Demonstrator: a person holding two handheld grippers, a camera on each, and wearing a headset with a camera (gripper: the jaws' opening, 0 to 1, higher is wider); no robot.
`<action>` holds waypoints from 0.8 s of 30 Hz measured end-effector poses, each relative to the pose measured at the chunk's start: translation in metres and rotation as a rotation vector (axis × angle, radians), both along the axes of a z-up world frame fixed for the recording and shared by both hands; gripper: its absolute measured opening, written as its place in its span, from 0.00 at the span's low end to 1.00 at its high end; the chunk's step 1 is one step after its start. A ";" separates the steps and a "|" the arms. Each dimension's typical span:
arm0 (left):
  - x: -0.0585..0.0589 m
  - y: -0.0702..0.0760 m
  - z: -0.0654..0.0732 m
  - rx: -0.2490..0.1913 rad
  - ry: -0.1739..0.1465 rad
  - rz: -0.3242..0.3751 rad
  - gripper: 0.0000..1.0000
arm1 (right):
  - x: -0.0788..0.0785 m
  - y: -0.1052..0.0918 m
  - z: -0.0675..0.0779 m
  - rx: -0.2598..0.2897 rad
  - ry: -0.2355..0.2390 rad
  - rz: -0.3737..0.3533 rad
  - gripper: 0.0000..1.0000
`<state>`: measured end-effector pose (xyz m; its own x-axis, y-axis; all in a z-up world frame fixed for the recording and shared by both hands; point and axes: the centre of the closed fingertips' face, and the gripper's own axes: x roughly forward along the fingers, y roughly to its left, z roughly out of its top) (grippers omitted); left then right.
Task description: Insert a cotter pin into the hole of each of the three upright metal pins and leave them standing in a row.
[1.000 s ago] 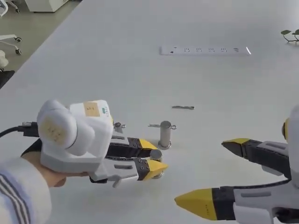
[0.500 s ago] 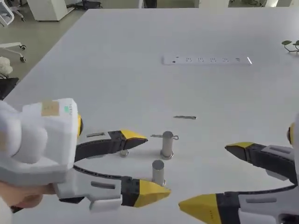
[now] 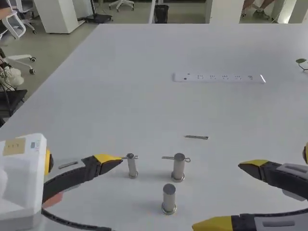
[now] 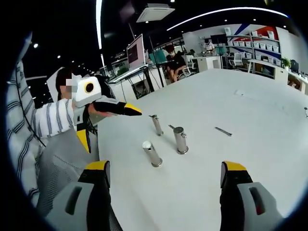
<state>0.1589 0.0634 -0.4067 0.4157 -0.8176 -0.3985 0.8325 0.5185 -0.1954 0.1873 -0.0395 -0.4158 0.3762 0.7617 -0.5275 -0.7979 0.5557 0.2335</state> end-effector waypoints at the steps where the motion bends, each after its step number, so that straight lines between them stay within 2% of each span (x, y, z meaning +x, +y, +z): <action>1: -0.001 0.001 -0.001 -0.003 0.003 0.004 0.99 | 0.001 0.000 0.001 -0.002 -0.001 0.000 0.94; 7: -0.007 0.006 -0.004 -0.022 0.031 0.032 0.99 | 0.011 -0.009 0.004 -0.034 -0.009 0.000 0.94; 17: -0.007 0.015 -0.010 -0.041 0.047 0.085 0.99 | 0.032 -0.021 0.011 -0.070 -0.028 -0.007 0.91; 22: -0.011 0.017 -0.018 -0.036 0.062 0.094 0.99 | 0.047 -0.028 0.014 -0.119 -0.053 0.011 0.89; 24: -0.013 0.018 -0.021 -0.036 0.068 0.096 0.99 | 0.053 -0.030 0.012 -0.159 -0.058 0.034 0.87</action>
